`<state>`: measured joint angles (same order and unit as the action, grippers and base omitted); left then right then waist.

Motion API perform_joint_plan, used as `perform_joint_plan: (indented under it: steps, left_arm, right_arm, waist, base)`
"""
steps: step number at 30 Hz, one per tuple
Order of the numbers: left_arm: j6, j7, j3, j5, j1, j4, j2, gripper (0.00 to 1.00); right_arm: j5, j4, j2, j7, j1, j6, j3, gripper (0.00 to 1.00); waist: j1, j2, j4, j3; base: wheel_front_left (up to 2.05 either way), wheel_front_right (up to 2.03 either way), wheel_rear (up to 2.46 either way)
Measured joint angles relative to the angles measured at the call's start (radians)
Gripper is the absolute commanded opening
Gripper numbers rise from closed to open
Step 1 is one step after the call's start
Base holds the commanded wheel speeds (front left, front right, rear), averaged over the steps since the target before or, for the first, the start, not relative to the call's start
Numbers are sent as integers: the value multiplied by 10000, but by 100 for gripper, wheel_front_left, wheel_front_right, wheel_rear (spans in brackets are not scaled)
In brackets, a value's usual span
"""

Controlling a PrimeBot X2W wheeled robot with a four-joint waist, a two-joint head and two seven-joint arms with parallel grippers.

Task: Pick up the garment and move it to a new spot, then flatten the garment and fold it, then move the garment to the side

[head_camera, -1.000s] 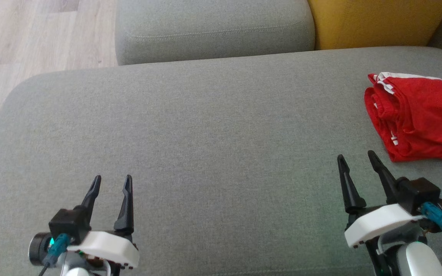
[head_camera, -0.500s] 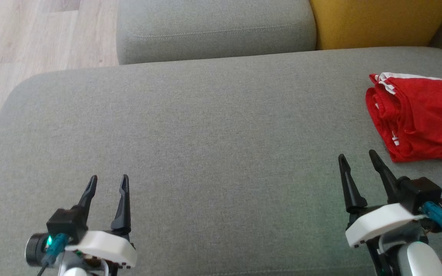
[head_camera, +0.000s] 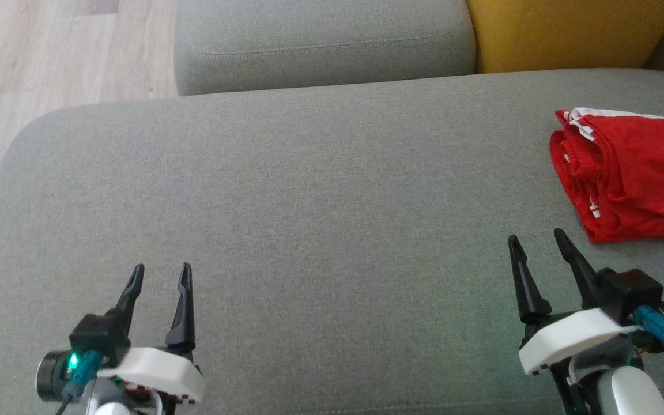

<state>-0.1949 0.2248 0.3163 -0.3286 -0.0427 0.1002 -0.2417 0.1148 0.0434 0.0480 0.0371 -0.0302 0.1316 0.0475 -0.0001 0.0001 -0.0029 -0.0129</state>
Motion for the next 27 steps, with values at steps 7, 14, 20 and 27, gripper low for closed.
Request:
perform_joint_plan:
  steps: [7,14,20,27]
  left_arm:
    - [2,0,56,0,-37,263,52,0]
    - [81,-119,88,-485,-476,673,240,0]
    - [205,-222,-61,-1129,-462,698,270,0]
    - [387,-401,-215,-1871,-341,800,336,0]
  right_arm:
    - [8,280,-4,-2,-46,0,38,0]
    - [554,779,-10,-2,-415,0,67,0]
    - [1317,844,-10,0,-412,0,52,0]
    - [2169,951,-8,0,-401,0,15,0]
  waist:
    - [0,0,-8,18]
    - [0,0,-7,26]
    - [0,0,-5,32]
    - [0,0,-3,39]
  base:
    - [0,0,0]
    - [0,0,0]
    - [0,0,0]
    - [0,0,0]
